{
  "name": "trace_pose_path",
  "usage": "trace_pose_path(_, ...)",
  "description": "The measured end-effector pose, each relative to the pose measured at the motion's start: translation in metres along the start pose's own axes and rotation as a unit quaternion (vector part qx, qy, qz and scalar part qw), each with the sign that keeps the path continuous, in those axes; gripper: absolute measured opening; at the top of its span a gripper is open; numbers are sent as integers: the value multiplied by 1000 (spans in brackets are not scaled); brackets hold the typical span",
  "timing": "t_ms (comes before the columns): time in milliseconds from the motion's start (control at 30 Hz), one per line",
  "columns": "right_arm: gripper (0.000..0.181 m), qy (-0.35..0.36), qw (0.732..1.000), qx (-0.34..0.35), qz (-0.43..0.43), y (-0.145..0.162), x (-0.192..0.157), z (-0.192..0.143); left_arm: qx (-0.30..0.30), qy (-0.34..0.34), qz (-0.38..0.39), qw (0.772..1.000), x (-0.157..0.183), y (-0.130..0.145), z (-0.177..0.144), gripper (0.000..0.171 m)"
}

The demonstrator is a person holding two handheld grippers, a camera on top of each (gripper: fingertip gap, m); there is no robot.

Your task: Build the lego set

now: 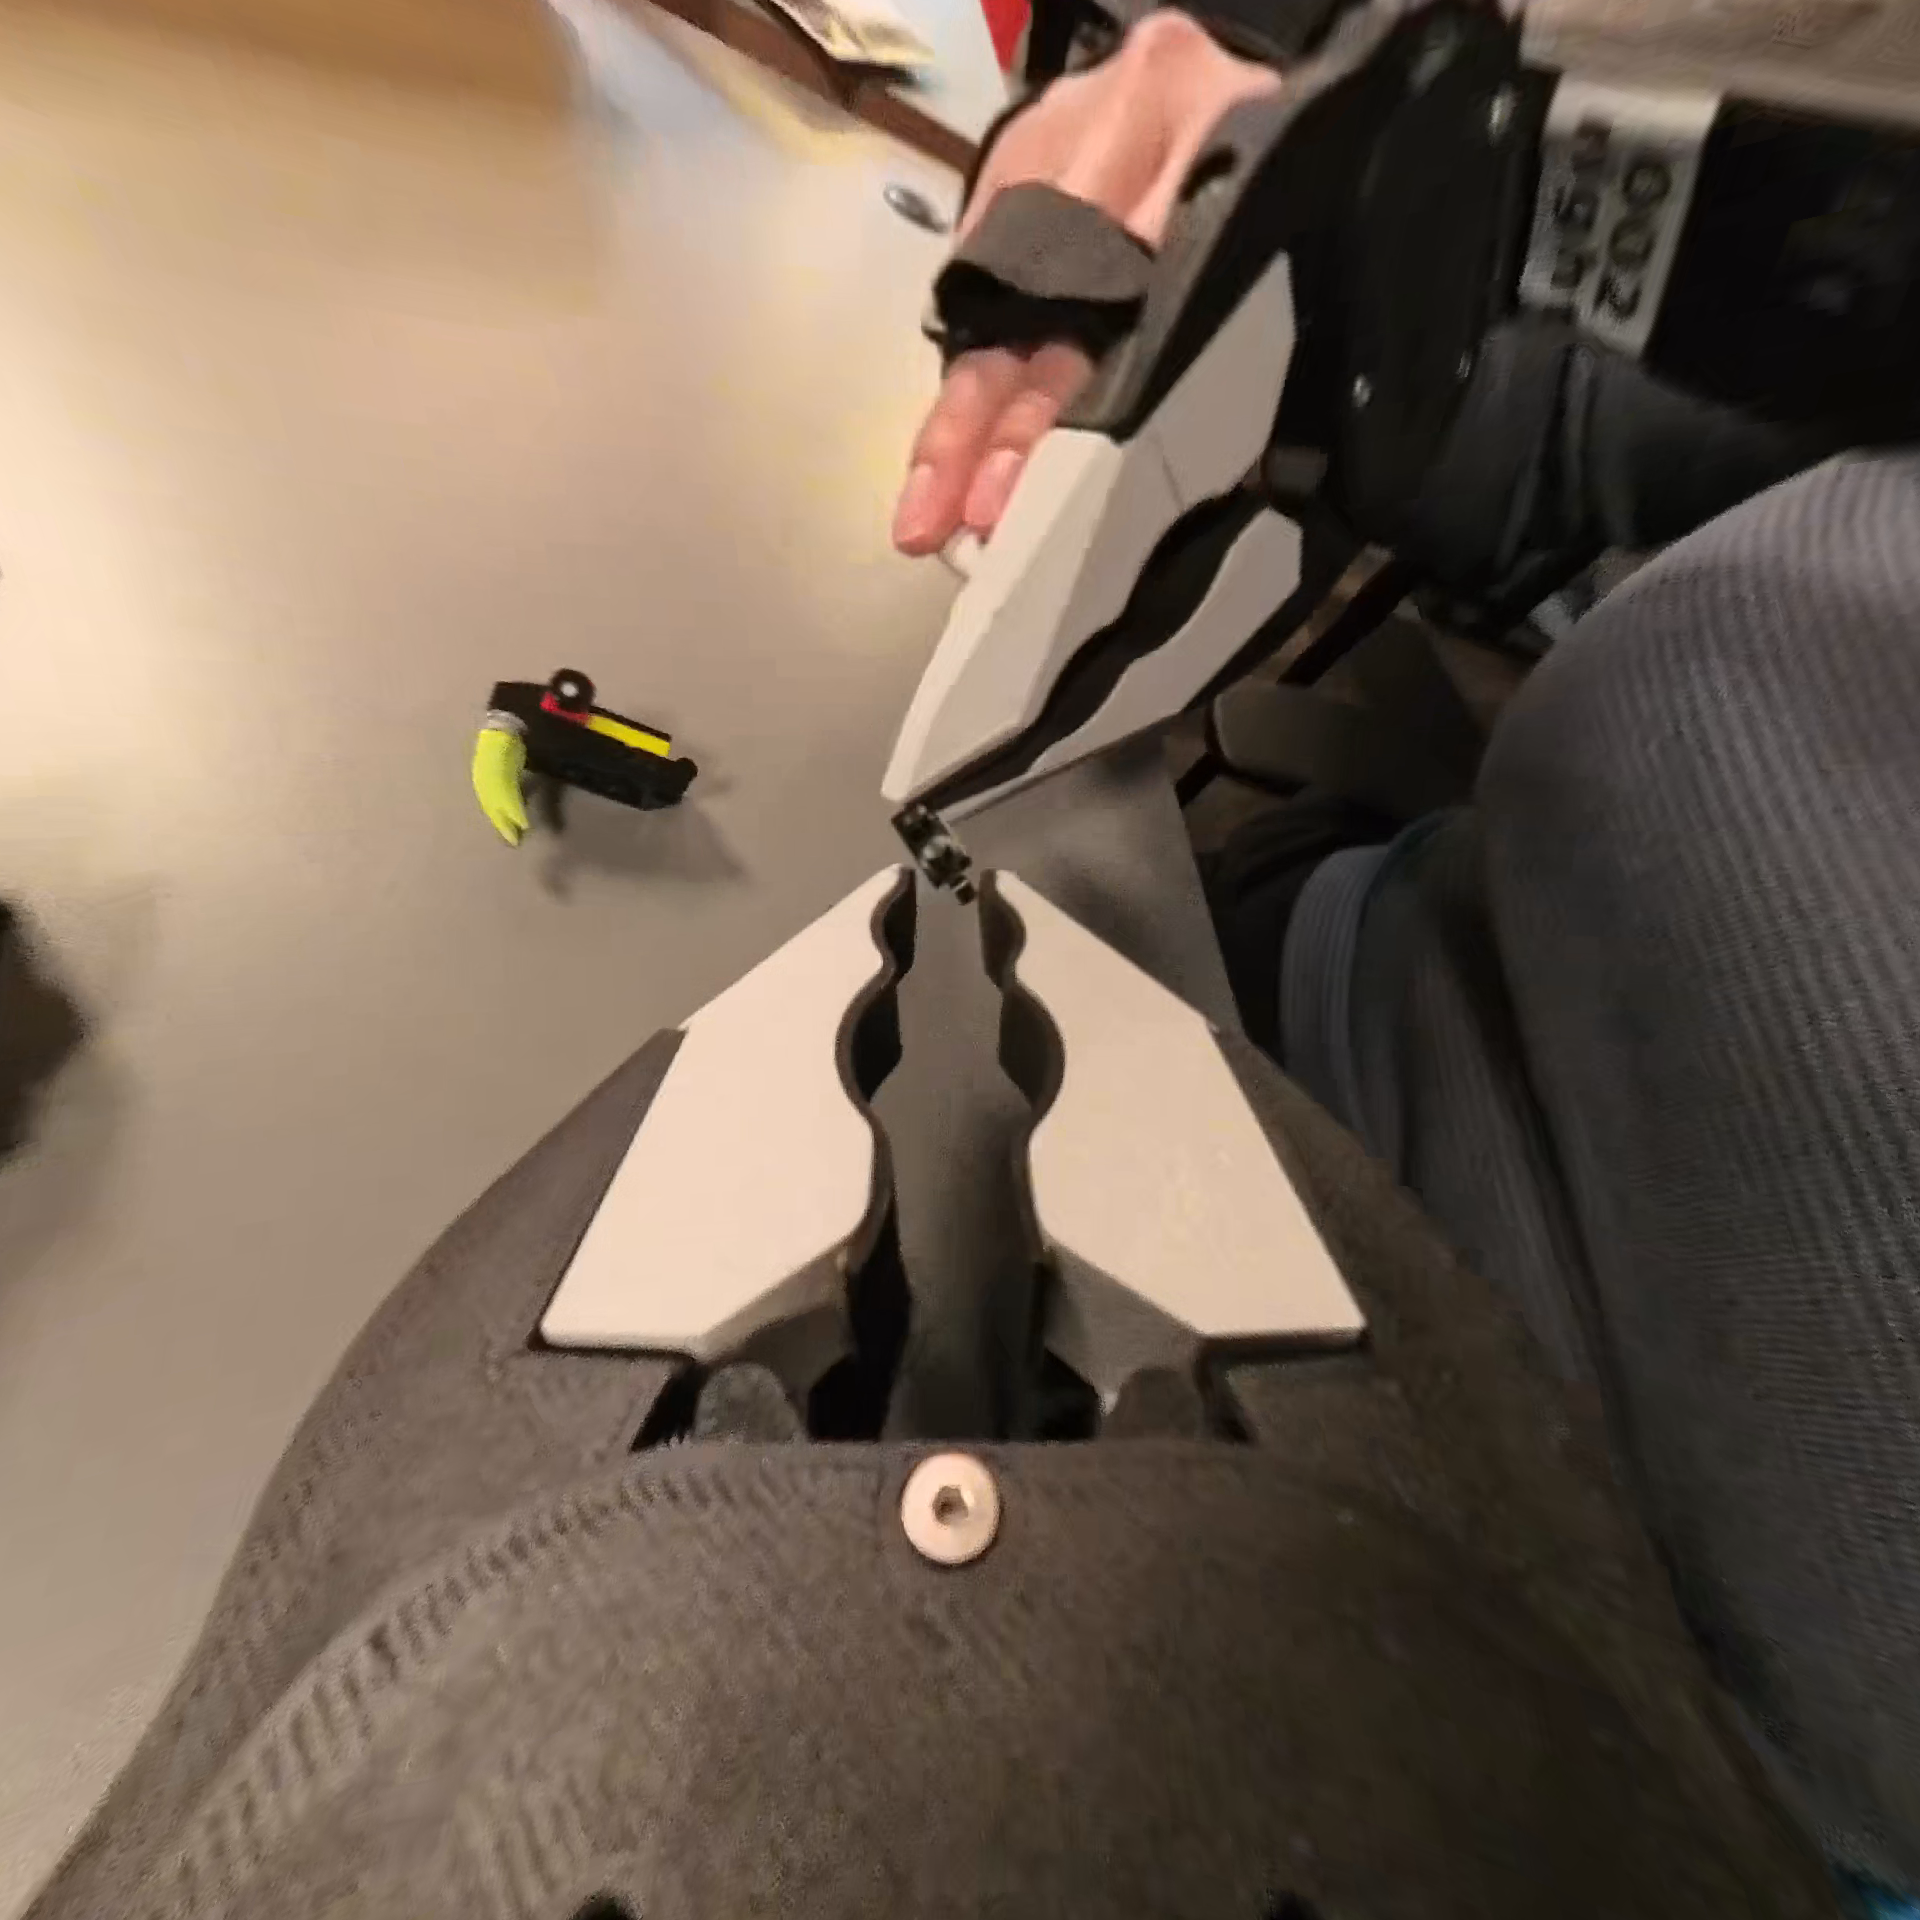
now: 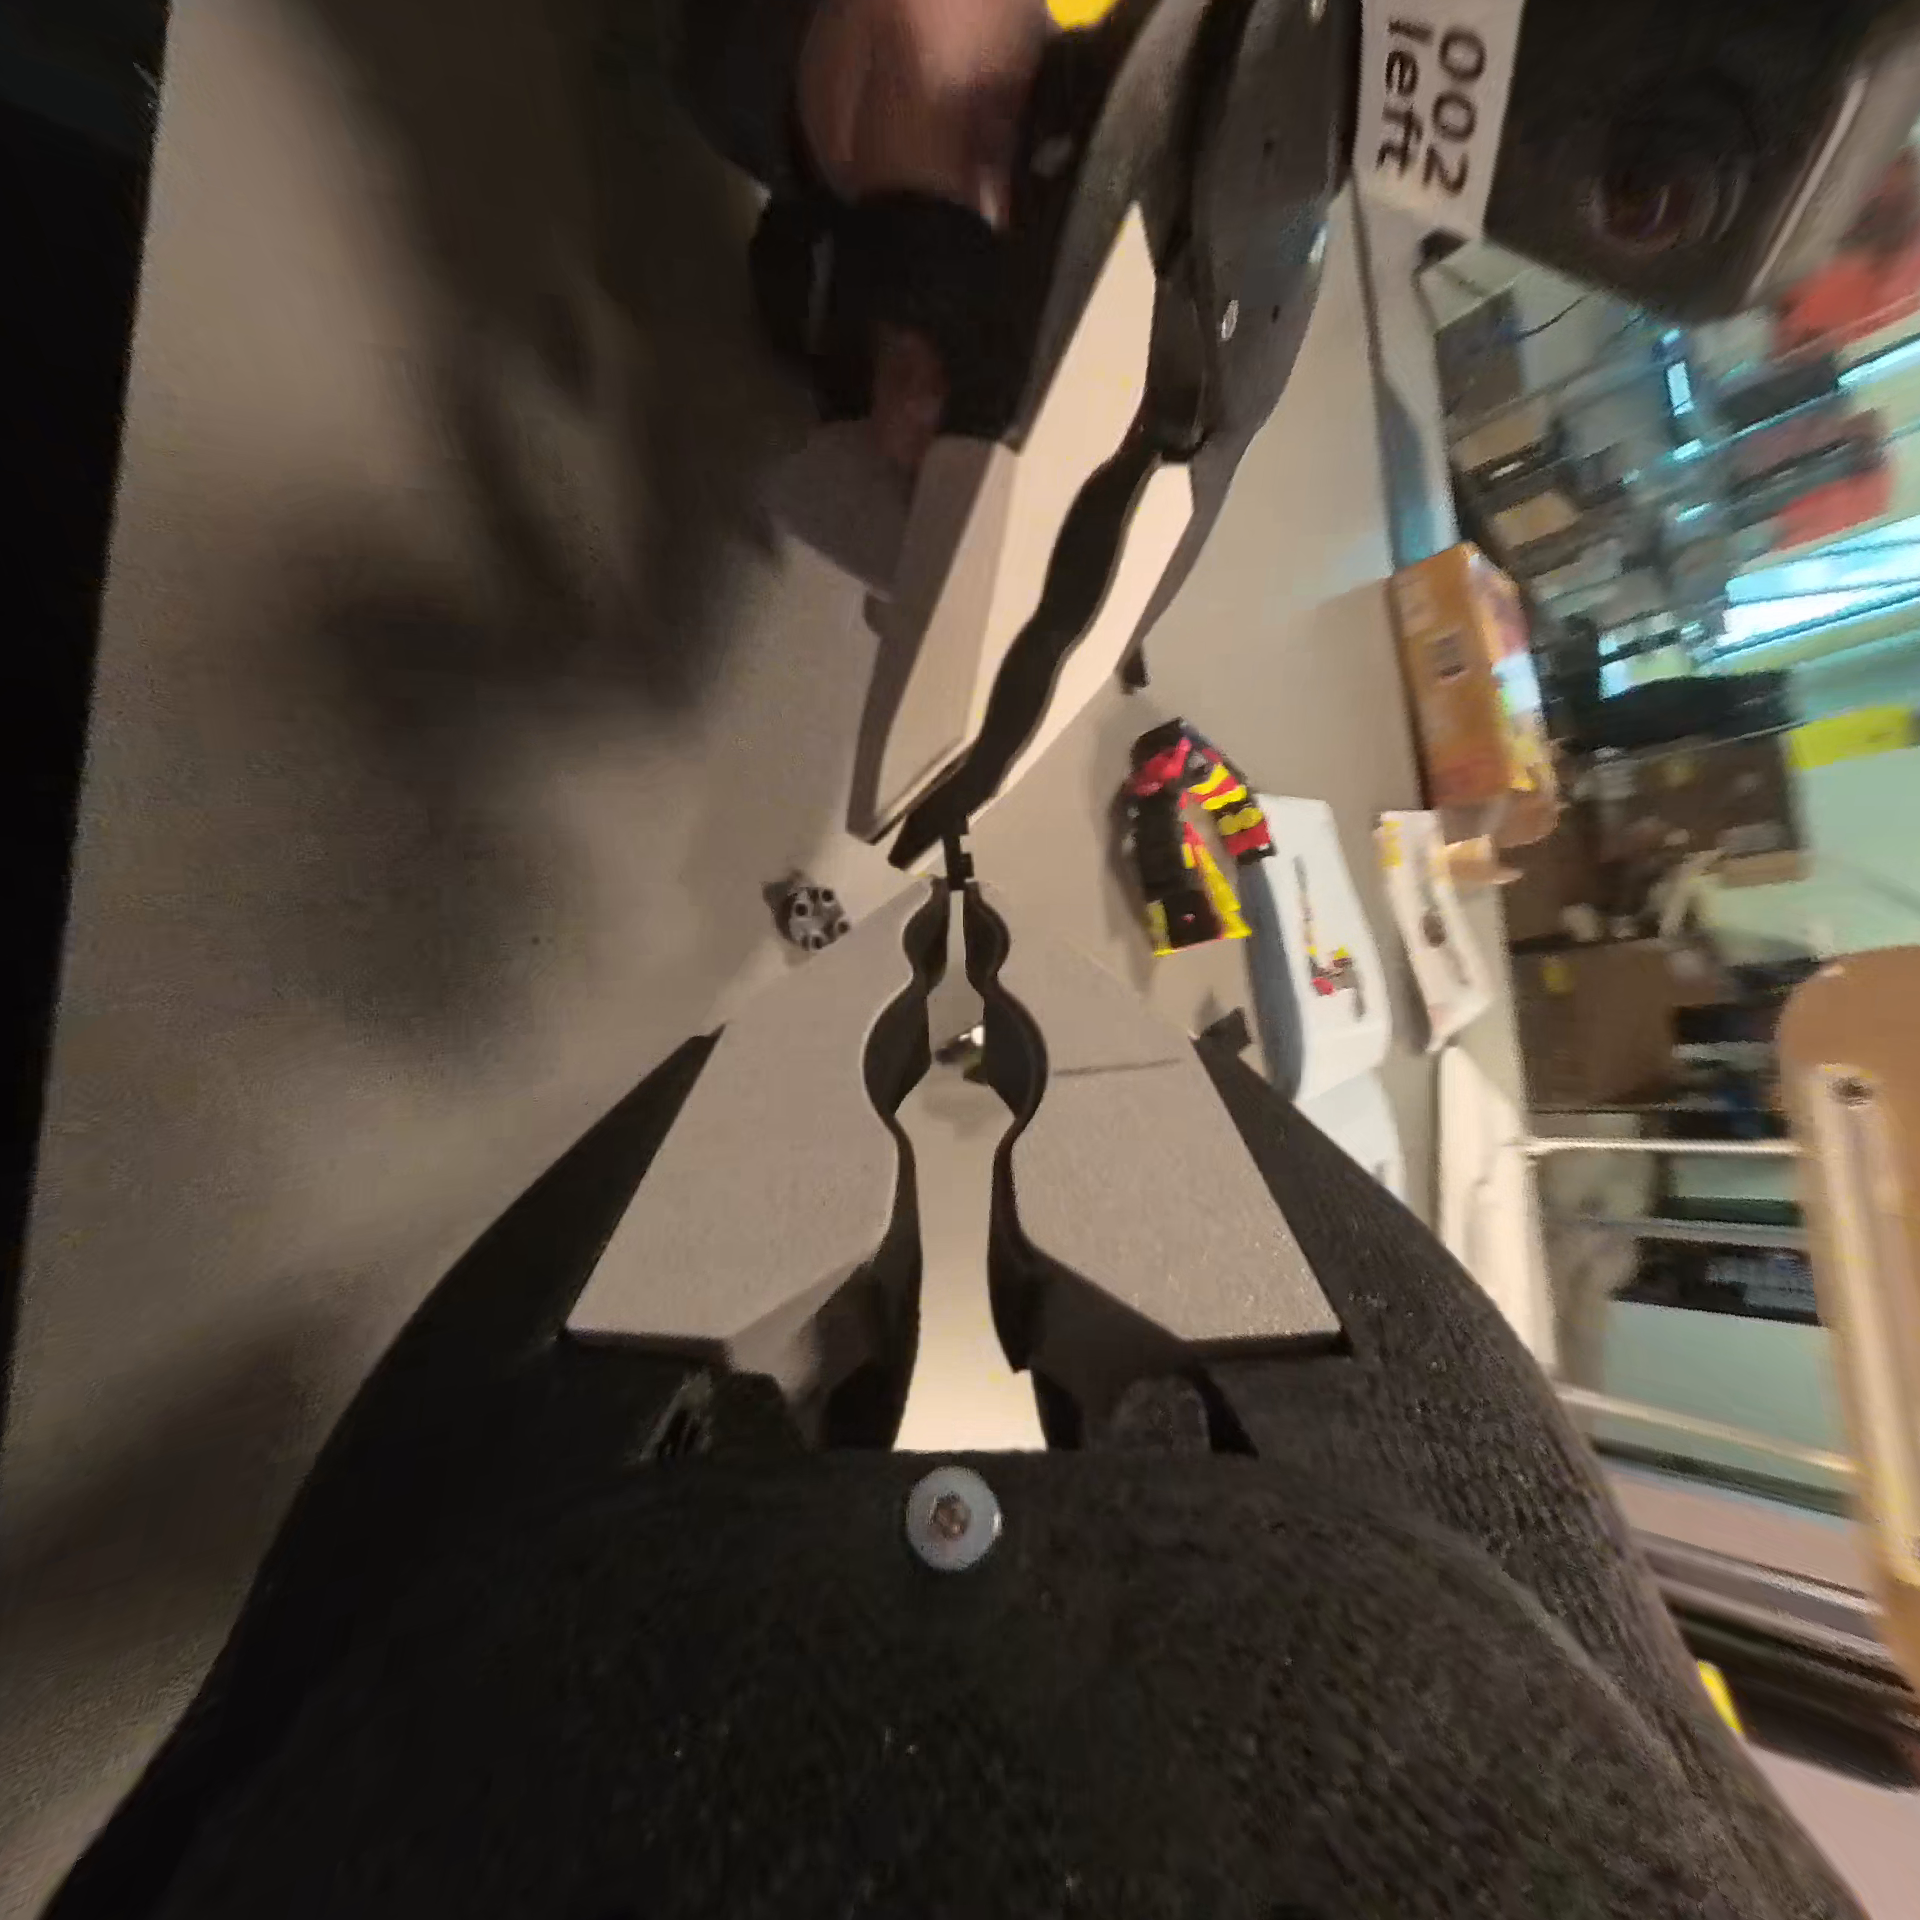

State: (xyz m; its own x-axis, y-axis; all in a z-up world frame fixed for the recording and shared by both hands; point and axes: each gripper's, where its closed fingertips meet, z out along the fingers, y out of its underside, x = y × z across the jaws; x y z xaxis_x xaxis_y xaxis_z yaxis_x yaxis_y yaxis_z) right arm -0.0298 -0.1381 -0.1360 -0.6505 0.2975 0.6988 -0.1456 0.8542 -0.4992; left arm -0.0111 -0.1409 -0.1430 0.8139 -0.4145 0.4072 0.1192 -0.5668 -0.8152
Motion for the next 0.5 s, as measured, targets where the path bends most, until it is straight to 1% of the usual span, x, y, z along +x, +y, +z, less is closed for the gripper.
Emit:
trace_pose_path(67,0,22,999,-3,-31,-4,4,0,24,13,-26,999,2,-6,-4,10)
trace_pose_path(167,0,49,996,-14,-68,-6,9,2,40,12,-53,998,-1,-8,-8,8)
trace_pose_path(233,0,56,995,-18,-75,-6,9,5,27,-1,-57,998,-5,-4,-9,6)
trace_pose_path(267,0,58,997,-15,-57,-6,9,6,19,-9,-55,998,-7,-2,-10,6)
trace_pose_path(300,0,51,998,-17,-16,-3,9,8,8,-18,-52,998,-10,1,-11,6)
trace_pose_path(333,10,26,998,-25,48,4,5,10,-7,-26,-46,999,-12,5,-13,5)
trace_pose_path(367,20,-18,991,-33,129,11,-3,12,-24,-30,-40,998,-13,10,-15,6)
trace_pose_path(400,29,-73,973,-34,216,15,-14,13,-42,-27,-36,998,-13,15,-16,6)
trace_pose_path(433,34,-119,948,-26,294,14,-23,13,-58,-25,-36,997,-13,21,-17,6)
trace_pose_path(467,34,-148,925,-16,349,12,-28,12,-69,-24,-34,997,-13,25,-17,6)
trace_pose_path(500,34,-155,913,-14,377,14,-30,13,-79,-23,-30,996,-13,28,-17,6)
